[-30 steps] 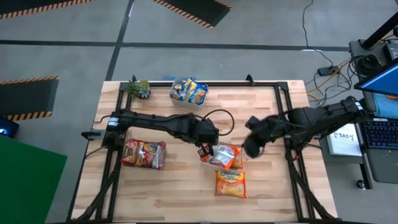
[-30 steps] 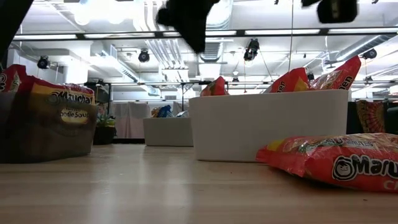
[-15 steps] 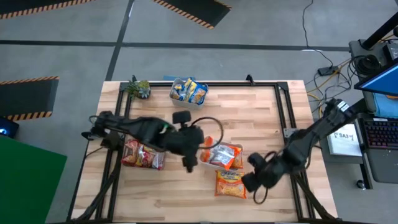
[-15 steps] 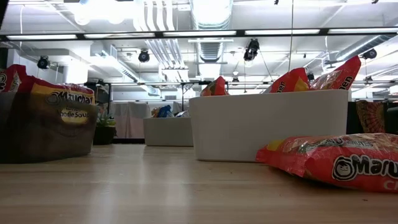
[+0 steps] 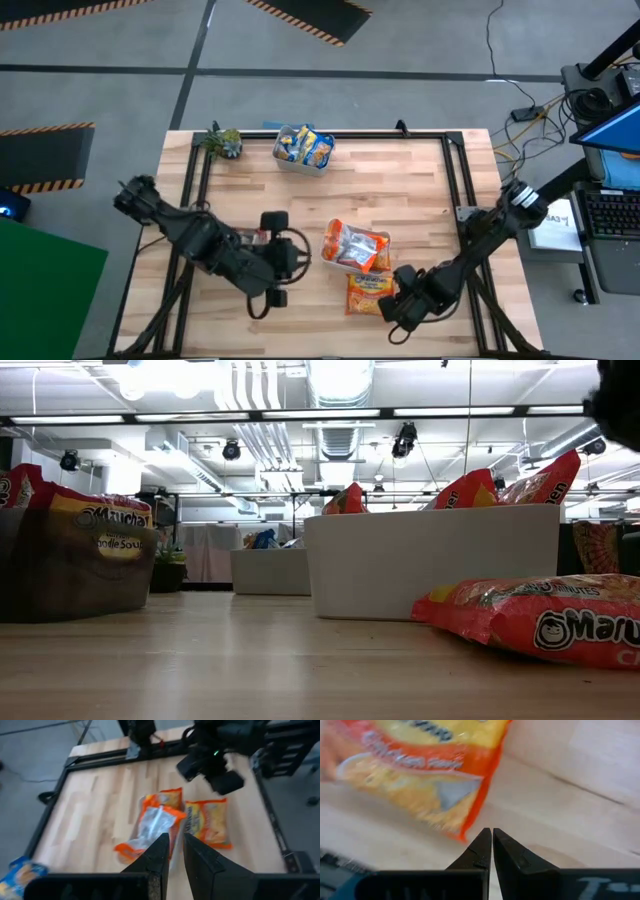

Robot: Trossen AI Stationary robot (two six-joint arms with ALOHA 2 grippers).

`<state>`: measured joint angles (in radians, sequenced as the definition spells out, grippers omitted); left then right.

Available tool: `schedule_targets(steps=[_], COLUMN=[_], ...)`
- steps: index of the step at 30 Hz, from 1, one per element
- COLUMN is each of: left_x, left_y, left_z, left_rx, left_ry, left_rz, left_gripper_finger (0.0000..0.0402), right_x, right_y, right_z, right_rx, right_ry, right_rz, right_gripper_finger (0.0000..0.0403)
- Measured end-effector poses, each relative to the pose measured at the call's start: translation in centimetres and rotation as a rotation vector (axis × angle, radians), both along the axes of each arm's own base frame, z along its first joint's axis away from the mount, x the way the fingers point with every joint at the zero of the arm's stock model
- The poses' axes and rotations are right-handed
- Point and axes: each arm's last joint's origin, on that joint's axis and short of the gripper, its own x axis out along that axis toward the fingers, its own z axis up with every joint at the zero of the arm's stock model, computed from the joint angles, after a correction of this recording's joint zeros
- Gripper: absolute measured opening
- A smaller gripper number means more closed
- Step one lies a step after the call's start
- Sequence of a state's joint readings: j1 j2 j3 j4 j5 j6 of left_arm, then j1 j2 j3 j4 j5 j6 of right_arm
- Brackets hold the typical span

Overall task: Sort Maruchan noodles
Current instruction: Put the orange noodle pack into the white bin

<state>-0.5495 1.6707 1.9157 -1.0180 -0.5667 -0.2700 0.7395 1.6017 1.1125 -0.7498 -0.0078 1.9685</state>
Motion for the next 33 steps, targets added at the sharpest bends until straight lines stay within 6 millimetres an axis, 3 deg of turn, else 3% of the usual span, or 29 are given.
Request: schedule_targets(steps=[5, 12, 20, 27, 33], left_x=[-1.1, -2.1, -2.1, -1.0, 1.1], left_y=[0.0, 0.6, 0.1, -1.2, -2.6], left_z=[-3.1, -7.1, -10.7, -14.0, -16.2], left_rx=[-0.072, -0.213, -0.282, -0.351, -0.384], left_ry=[-0.089, -0.129, -0.089, -0.100, -0.121], left_rz=[-0.012, 0.066, 0.127, 0.073, 0.064], left_gripper_finger=[0.0038, 0.0038, 0.0038, 0.0038, 0.0038], right_x=[-0.3, -0.3, 1.2, 1.1, -0.5], right_y=[-0.4, -1.1, 0.0, 0.5, 0.1], right_z=[-1.9, -3.1, -4.1, -2.2, -0.5], right_rx=[-0.062, -0.220, -0.143, -0.055, 0.001], right_ry=[0.029, -0.090, -0.196, -0.216, -0.241], right_rz=[-0.035, -0.057, -0.064, -0.099, -0.076], right_gripper_finger=[0.0009, 0.0009, 0.0009, 0.0009, 0.0029])
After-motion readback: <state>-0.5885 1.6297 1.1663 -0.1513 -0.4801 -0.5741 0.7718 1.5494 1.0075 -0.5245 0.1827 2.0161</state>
